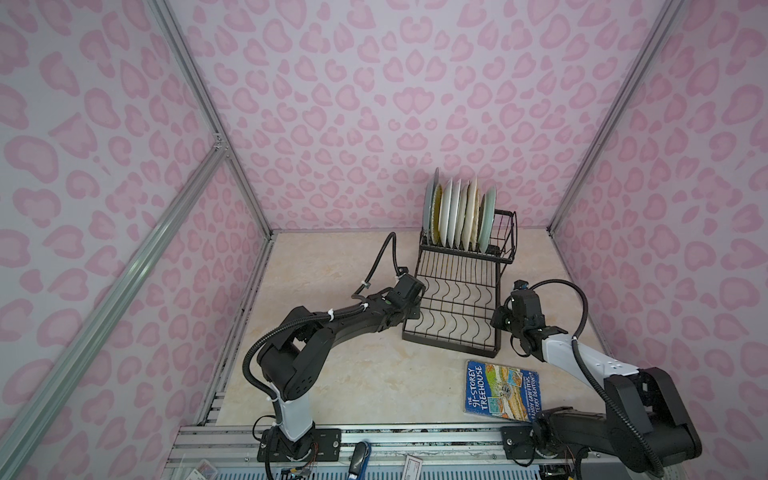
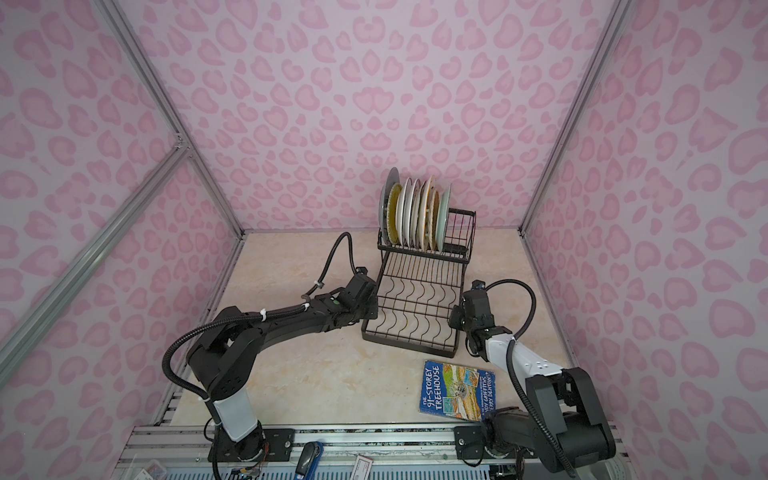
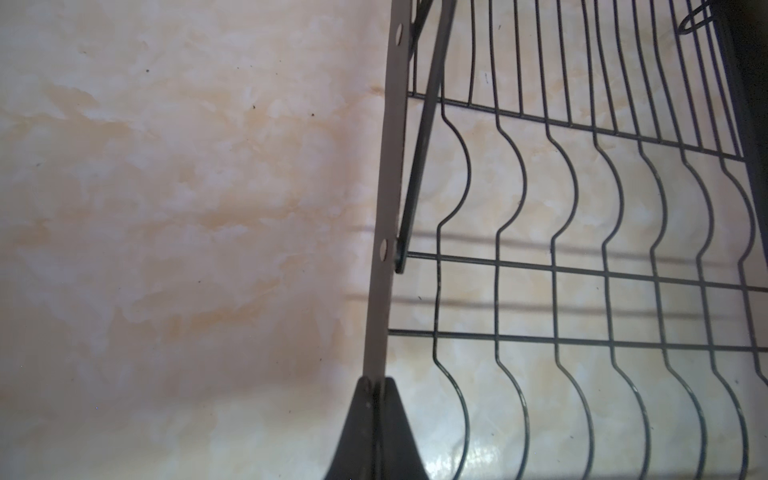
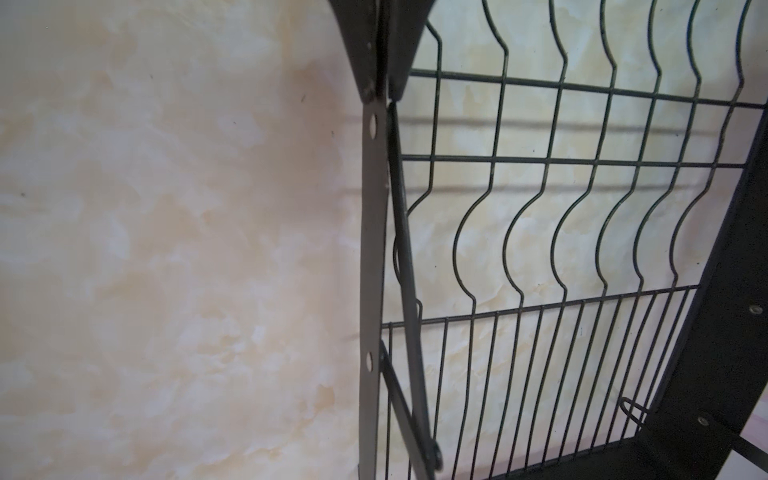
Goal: Load the plates into the dish rack
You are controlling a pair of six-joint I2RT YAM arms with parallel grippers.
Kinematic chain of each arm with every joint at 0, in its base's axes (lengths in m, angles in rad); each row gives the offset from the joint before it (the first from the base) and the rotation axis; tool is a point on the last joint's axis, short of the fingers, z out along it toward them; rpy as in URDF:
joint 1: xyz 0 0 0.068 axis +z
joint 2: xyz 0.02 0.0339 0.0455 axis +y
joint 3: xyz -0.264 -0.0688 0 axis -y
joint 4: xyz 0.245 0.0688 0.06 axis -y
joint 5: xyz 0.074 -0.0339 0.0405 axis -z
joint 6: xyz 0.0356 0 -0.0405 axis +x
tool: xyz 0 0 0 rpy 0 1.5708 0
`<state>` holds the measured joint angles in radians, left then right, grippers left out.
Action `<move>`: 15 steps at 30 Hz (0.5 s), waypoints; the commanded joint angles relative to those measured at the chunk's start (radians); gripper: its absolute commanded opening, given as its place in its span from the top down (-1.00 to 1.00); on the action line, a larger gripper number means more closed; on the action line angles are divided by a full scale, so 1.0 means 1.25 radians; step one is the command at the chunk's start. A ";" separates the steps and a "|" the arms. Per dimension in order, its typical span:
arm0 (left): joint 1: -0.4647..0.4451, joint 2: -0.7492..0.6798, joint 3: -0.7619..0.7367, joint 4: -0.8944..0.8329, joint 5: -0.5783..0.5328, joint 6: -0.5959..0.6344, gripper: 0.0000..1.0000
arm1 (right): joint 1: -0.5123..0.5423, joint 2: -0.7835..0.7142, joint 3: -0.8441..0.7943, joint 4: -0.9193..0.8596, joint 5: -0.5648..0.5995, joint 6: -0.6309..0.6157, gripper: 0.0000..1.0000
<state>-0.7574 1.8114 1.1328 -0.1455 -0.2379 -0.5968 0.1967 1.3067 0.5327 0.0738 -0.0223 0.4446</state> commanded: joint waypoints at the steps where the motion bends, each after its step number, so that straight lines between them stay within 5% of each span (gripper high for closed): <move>1: 0.001 -0.026 -0.034 -0.075 -0.044 -0.105 0.92 | 0.023 0.024 0.014 0.060 -0.085 -0.009 0.96; 15: 0.001 -0.201 -0.216 -0.090 -0.155 -0.224 0.92 | 0.147 0.156 0.117 0.133 -0.099 0.029 0.99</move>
<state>-0.7574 1.5875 0.8845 -0.1902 -0.4053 -0.7765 0.3614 1.4944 0.6754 0.1379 -0.0658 0.4355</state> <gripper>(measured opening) 0.062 0.048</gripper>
